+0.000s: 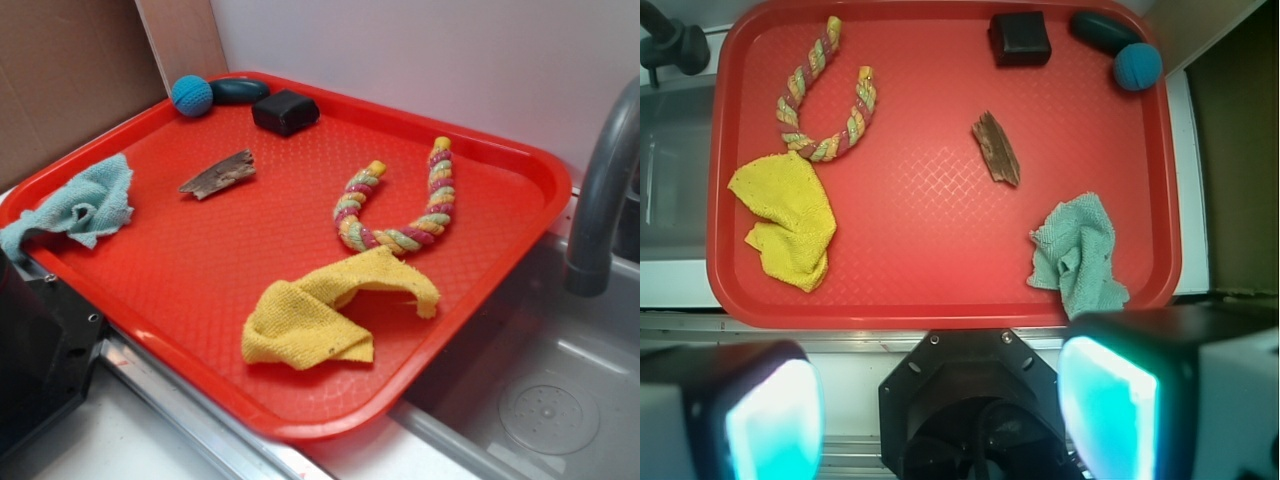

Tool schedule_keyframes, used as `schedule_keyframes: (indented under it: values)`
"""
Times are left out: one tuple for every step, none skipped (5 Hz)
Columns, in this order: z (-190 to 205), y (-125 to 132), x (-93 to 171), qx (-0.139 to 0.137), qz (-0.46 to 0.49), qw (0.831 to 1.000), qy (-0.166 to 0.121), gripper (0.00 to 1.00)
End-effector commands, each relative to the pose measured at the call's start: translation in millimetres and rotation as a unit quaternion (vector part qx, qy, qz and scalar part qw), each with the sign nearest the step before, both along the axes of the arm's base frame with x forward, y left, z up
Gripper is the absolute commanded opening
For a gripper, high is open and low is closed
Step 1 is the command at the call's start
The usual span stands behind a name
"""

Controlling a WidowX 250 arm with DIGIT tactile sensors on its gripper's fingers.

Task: Grab the yellow cloth.

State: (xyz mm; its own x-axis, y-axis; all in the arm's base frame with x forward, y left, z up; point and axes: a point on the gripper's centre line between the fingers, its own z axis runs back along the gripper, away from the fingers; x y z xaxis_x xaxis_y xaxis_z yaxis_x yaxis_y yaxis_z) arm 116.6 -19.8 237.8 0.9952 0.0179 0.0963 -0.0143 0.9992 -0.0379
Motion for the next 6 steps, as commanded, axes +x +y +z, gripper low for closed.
schedule_keyframes:
  values:
    - [0, 0, 0, 0.000, 0.000, 1.000, 0.000, 1.00]
    - [-50, -50, 50, 0.026, -0.022, 0.999, -0.019, 1.00]
    - [-104, -78, 92, 0.046, -0.077, 0.996, 0.003, 1.00]
    - [-153, -111, 110, 0.049, -0.142, 0.989, -0.019, 1.00]
    - [-202, -123, 104, 0.035, -0.218, 0.975, -0.027, 1.00]
    - [-243, -118, 87, -0.039, -0.312, 0.949, -0.036, 1.00]
